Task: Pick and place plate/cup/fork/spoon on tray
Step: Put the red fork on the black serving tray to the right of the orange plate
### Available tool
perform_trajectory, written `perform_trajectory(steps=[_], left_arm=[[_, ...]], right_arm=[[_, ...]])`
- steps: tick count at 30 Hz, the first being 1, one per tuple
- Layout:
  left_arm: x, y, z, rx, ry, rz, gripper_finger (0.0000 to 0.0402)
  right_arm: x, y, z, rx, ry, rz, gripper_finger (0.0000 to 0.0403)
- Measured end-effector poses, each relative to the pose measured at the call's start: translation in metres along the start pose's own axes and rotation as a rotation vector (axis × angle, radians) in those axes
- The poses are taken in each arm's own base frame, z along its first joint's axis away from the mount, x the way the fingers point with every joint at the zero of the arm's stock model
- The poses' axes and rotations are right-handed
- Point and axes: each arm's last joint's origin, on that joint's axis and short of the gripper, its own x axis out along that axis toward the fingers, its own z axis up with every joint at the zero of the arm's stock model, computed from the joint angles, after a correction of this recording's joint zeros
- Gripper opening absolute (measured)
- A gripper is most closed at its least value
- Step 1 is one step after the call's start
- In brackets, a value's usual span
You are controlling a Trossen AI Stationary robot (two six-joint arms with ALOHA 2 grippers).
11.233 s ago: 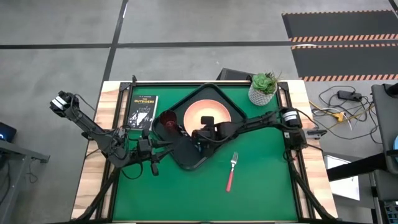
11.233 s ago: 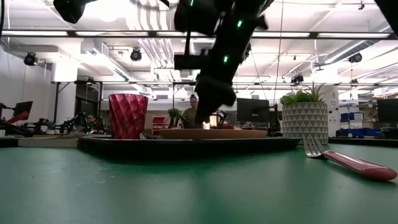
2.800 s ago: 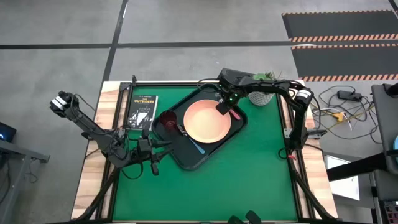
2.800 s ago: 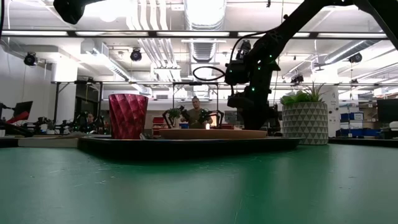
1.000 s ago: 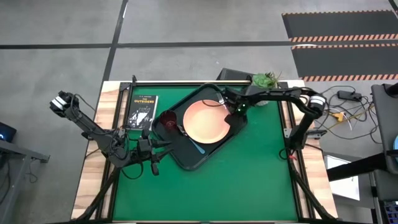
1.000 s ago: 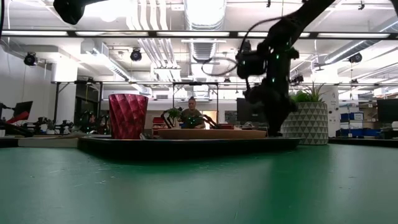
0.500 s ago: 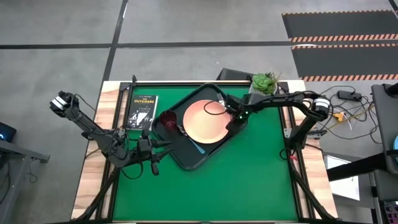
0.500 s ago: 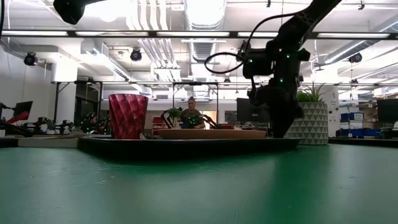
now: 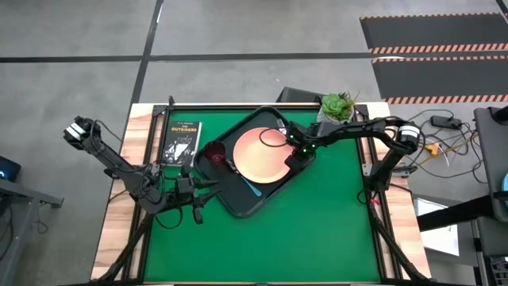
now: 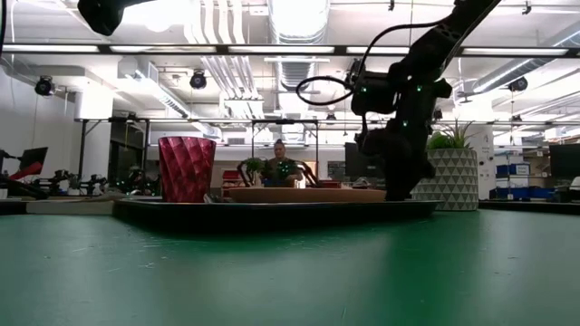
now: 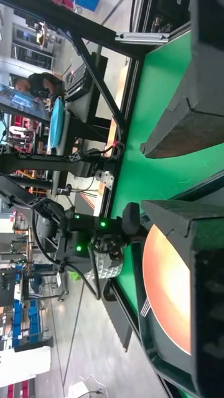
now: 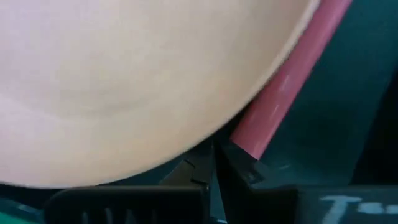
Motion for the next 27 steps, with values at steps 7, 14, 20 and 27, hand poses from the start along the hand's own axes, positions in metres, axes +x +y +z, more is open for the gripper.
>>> perform_trajectory(steps=[7,14,20,27], left_arm=[[0.0,0.0,0.0001,-0.001,0.0,0.0,0.0099],[0.0,0.0,0.0001,-0.001,0.0,0.0,0.0099],[0.0,0.0,0.0001,0.0,0.0,0.0,0.0099],[-0.0001,-0.0001,0.0002,0.0,0.0,0.0,0.0099]], right_arm=[[0.0007,-0.003,0.0002,-0.002,-0.011,-0.069,0.0009],[0.0006,-0.0043,-0.0001,-0.015,-0.015,-0.112,0.0009],[0.0005,-0.0048,0.0,-0.028,-0.019,-0.126,0.0009],[0.0004,-0.0058,0.0006,-0.052,-0.025,-0.147,0.0009]])
